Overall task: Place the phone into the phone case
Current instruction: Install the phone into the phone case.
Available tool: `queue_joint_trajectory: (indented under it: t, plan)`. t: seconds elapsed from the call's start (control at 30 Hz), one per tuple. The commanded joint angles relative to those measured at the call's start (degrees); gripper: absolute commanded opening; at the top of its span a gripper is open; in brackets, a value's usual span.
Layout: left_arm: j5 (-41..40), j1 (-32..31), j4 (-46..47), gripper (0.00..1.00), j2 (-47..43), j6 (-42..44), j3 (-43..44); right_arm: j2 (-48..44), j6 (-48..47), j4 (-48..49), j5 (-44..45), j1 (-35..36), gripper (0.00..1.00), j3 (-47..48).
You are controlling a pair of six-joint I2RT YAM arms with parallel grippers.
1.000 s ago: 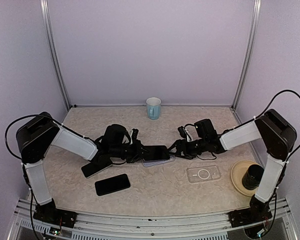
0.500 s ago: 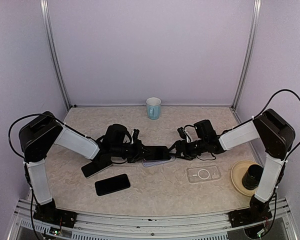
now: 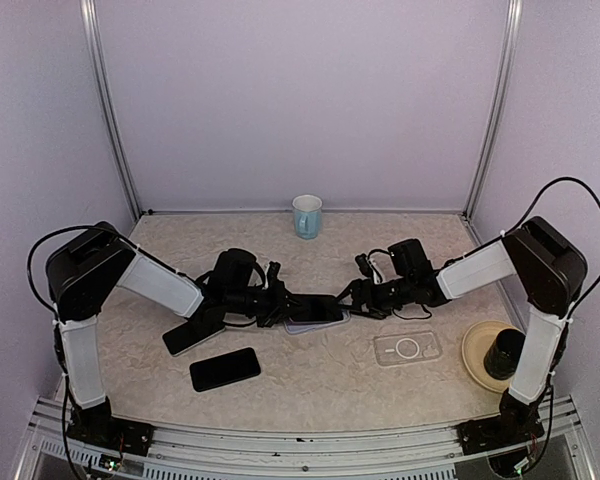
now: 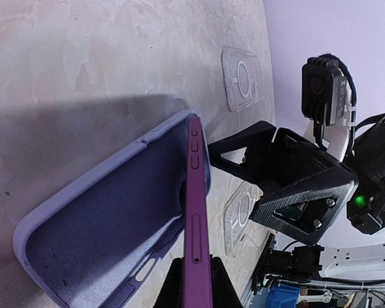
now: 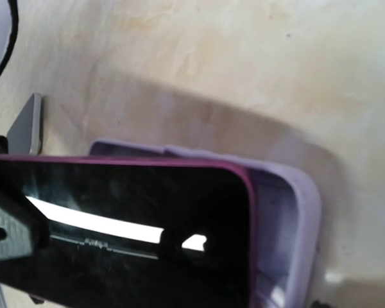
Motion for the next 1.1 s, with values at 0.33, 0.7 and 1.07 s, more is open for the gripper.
queue_joint_trajectory:
  t: [0.33, 0.7, 1.07]
  plan:
    - [6.2, 0.7, 7.5, 0.00, 4.0, -8.6, 1.7, 1.8, -0.5, 0.7, -1.7, -0.6, 0.79, 2.2]
    - [4.9, 0.7, 6.9, 0.00, 5.0, -12.1, 1.0, 2.1, 1.2, 2.6, -2.3, -0.5, 0.79, 0.7]
    - [3.0, 0.3, 7.0, 0.00, 5.3, -15.0, -0.6, 2.5, 2.4, 4.3, -1.9, 0.9, 0.80, -0.2]
